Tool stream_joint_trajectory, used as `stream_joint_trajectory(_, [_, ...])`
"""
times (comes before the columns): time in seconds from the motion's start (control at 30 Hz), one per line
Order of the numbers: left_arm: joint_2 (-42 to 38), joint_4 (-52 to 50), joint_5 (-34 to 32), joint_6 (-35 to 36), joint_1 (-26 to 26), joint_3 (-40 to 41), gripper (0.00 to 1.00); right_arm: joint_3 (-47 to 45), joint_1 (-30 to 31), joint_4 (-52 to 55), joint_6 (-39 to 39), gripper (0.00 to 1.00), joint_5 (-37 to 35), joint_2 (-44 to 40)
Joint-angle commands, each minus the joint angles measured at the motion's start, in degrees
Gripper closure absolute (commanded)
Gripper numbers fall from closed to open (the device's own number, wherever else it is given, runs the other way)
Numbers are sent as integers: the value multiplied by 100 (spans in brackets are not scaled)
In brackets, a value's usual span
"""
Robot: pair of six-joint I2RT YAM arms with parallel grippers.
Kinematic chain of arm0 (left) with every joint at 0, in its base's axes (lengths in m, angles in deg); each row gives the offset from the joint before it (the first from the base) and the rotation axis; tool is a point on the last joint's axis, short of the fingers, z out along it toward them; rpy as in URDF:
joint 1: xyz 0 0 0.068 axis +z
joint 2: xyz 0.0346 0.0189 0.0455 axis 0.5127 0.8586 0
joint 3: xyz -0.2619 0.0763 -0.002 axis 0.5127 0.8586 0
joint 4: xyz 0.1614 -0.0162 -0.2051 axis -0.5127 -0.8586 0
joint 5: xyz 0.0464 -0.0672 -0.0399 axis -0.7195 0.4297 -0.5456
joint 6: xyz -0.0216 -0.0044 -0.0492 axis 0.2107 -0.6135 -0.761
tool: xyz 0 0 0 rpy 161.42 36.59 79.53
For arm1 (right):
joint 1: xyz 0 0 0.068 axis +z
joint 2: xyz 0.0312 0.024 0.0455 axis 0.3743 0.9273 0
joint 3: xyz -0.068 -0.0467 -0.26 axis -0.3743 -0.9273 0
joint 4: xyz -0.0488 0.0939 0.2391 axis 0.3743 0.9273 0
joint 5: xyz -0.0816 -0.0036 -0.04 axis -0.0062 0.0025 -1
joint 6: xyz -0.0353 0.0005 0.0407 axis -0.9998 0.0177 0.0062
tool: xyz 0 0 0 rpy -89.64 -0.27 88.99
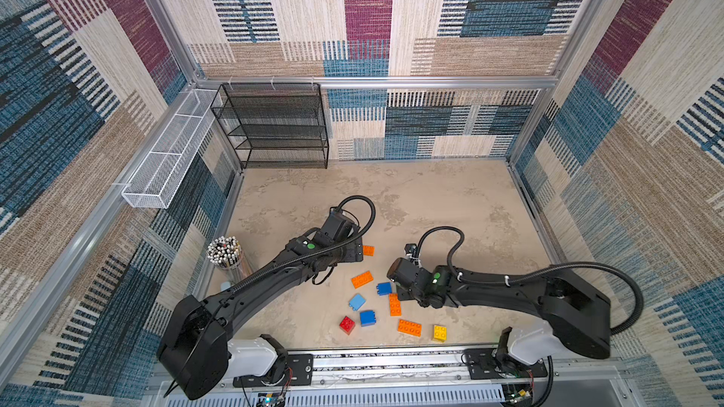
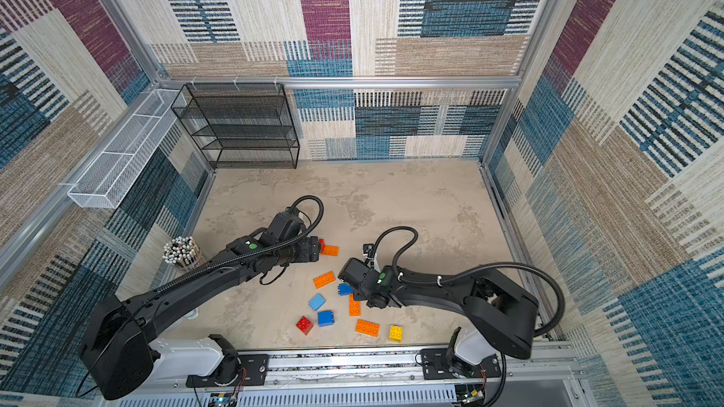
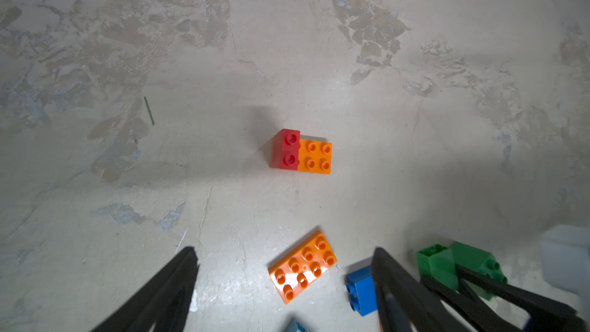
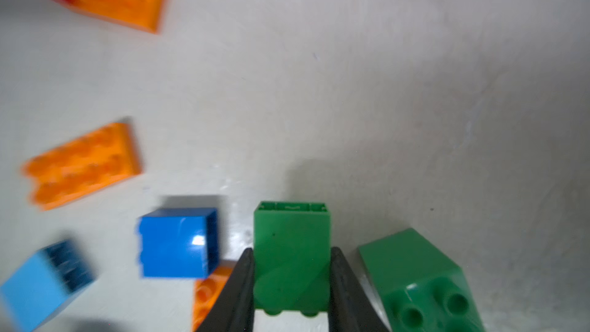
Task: Assemble the letter p with lego
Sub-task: Pick up the lego brick from the center of the board.
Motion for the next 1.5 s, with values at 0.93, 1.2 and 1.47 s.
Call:
stream_joint_trajectory(0.93, [-1085,978,3267,227,5,349,29,-797,-22,-3662,-4571,76,857,-1459])
stream_joint_trajectory(1.2, [-1027,1098,3326,184,16,325,45,-889,-3,-3741,-4633,77,1208,-1520])
stream_joint_trajectory(1.47, [-960,1103,3430,166,12,309,71,-920,10,-3937,-4650,79,990,-1472])
